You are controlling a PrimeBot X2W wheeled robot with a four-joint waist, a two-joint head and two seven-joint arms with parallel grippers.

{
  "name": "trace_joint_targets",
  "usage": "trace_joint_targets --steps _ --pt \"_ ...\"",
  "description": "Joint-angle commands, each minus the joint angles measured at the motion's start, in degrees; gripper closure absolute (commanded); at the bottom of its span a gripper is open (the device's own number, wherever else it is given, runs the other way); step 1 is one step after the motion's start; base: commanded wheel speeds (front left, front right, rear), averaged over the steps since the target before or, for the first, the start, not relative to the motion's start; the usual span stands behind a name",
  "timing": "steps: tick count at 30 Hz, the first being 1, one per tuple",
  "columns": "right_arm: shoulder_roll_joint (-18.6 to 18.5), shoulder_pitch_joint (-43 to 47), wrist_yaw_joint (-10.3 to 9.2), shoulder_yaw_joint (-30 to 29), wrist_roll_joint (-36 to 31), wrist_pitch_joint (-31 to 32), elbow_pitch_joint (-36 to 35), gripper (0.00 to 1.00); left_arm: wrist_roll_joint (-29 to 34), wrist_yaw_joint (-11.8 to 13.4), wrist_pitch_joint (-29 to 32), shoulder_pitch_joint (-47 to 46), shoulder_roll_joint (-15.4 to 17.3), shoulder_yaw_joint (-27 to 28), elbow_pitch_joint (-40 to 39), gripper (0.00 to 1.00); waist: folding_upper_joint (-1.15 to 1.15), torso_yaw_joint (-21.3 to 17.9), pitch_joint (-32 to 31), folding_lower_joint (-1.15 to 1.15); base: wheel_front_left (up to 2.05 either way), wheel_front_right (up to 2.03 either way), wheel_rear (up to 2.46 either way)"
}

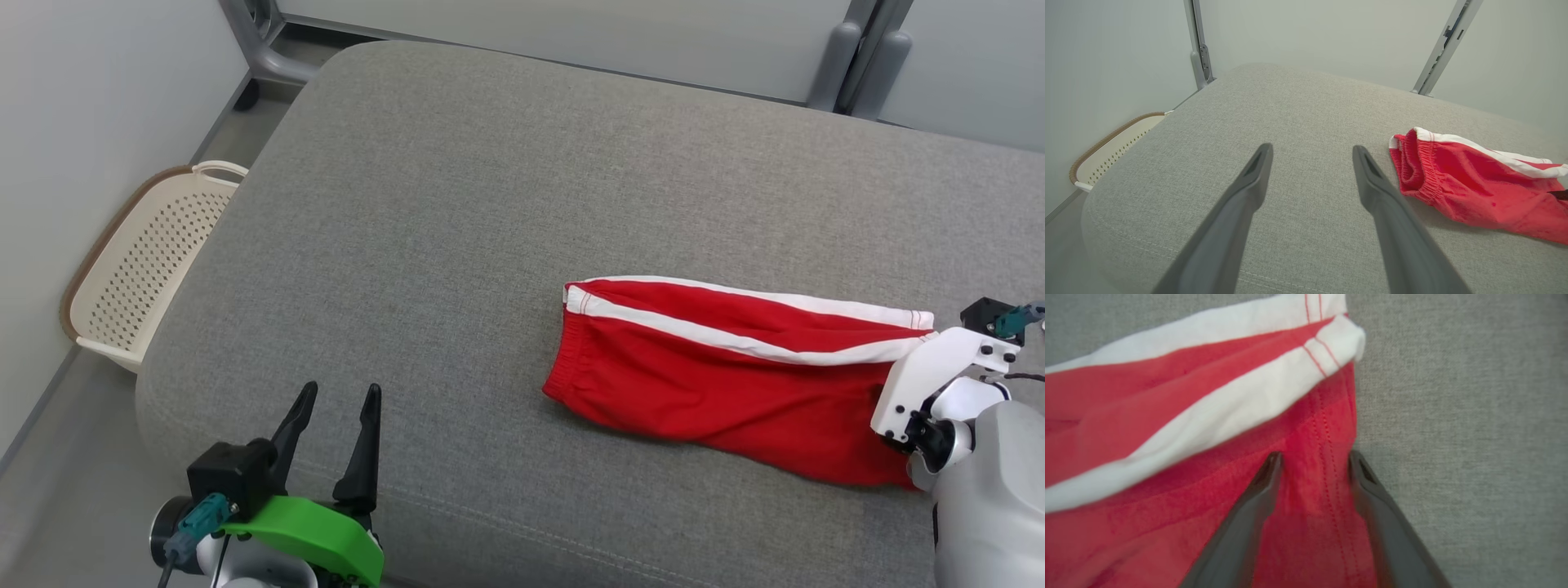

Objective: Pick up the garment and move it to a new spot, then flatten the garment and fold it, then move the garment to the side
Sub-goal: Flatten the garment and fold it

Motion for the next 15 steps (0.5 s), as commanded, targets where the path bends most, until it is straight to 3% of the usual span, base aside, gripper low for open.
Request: trace_joint_targets --steps 1,15 --pt "0.4 0.6 -0.01 0.2 0.7 1.2 0.7 1.00 -0.1 -0.1 -0.2 -0.8 0.0 0.0 0.1 0.00 0.00 0.0 0.1 0.00 0.00 0.00 0.00" --pt "-0.1 2.2 -0.05 0.6 -0.5 3.5 -4.3 1.00 -0.5 0.1 -0.3 -0.9 -0.2 -0.3 0.4 0.00 0.00 -1.2 -0.7 0.00 0.00 0.00 0.00"
